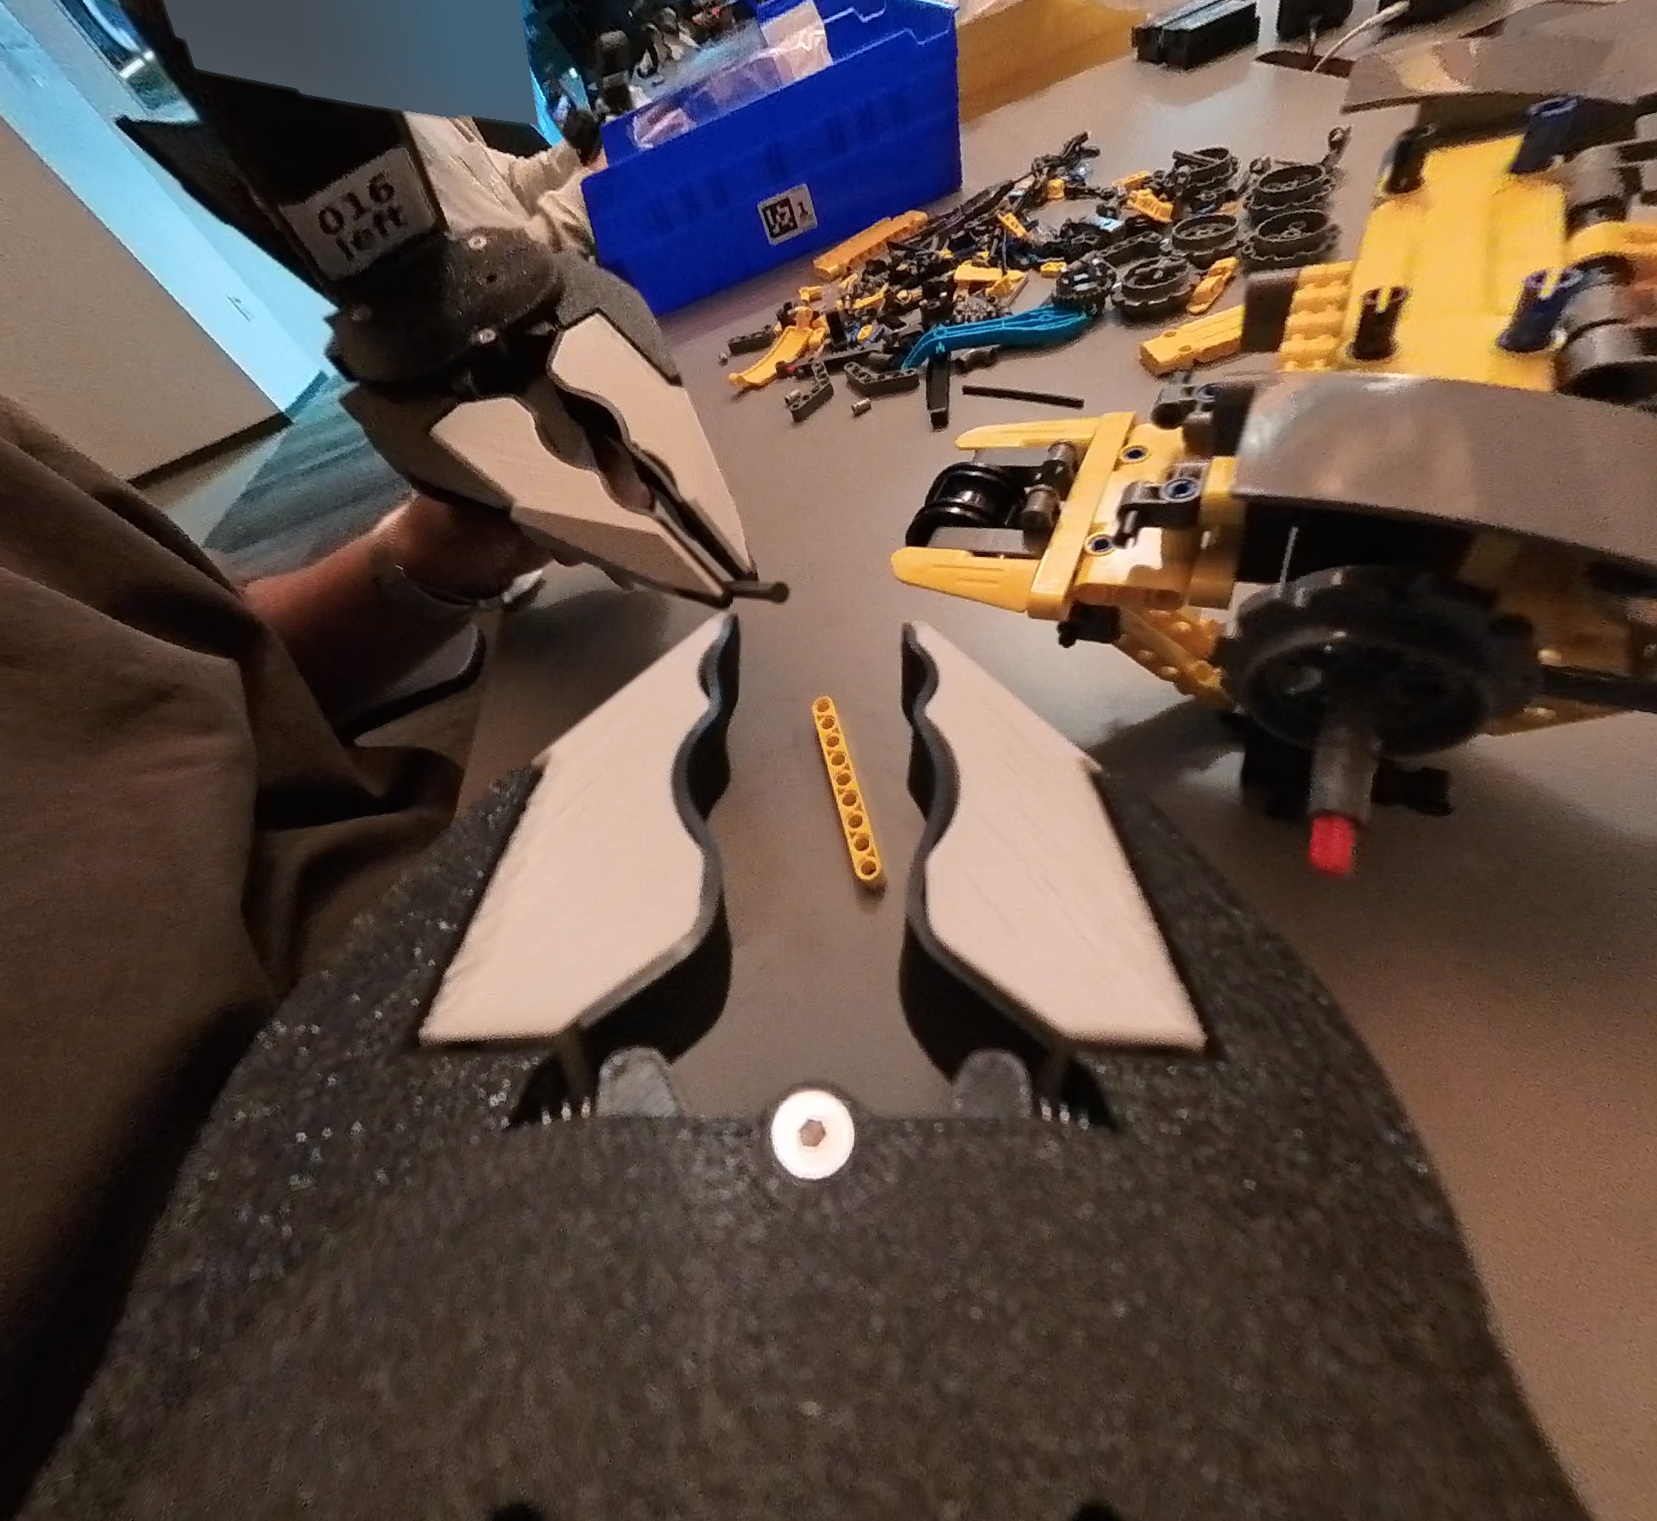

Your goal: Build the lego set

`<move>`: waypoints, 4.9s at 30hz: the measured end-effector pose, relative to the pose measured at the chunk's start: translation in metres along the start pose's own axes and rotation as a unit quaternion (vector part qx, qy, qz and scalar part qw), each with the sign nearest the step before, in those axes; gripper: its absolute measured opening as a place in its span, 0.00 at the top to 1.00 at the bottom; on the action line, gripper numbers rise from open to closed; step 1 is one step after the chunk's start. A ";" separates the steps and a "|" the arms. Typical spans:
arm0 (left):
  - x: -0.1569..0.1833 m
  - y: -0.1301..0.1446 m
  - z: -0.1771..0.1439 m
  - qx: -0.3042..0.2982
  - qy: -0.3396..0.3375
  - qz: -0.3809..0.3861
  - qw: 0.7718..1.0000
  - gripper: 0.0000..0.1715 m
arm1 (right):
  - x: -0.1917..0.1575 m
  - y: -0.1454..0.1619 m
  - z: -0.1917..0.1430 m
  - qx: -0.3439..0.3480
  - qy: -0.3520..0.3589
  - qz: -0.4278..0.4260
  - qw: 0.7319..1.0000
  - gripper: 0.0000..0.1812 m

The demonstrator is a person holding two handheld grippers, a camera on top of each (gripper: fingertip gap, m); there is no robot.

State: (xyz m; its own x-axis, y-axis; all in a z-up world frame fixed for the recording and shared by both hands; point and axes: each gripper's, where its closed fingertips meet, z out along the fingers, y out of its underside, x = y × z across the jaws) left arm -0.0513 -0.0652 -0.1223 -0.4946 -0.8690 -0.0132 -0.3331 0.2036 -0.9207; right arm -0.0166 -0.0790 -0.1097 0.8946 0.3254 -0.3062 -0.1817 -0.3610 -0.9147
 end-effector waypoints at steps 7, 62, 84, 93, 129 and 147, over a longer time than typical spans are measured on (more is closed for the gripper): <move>0.002 0.007 0.011 -0.001 0.009 -0.001 1.000 1.00 | -0.001 -0.005 -0.003 0.018 -0.016 0.019 1.000 0.82; 0.011 0.006 0.013 0.012 0.020 0.037 0.999 1.00 | -0.016 0.009 0.012 -0.015 -0.063 0.036 0.997 0.79; 0.018 0.005 0.013 0.015 0.023 0.063 0.998 1.00 | -0.024 0.016 0.016 -0.033 -0.070 0.020 0.997 0.98; 0.019 0.006 0.014 0.013 0.027 0.058 0.998 1.00 | -0.023 0.016 0.017 -0.031 -0.068 0.016 0.997 0.98; 0.014 0.006 0.014 0.014 0.035 0.024 0.999 0.84 | -0.012 0.009 0.012 -0.009 -0.045 0.008 0.999 0.98; -0.001 0.011 0.014 -0.004 -0.008 0.020 1.000 0.84 | -0.011 0.005 0.008 -0.003 -0.029 -0.009 1.000 0.98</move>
State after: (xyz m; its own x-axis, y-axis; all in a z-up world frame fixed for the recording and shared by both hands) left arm -0.0432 -0.0688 -0.1382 -0.4944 -0.8673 -0.0570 -0.3195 0.2424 -0.9161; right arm -0.0307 -0.0770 -0.1129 0.8722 0.3827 -0.3048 -0.1634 -0.3594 -0.9188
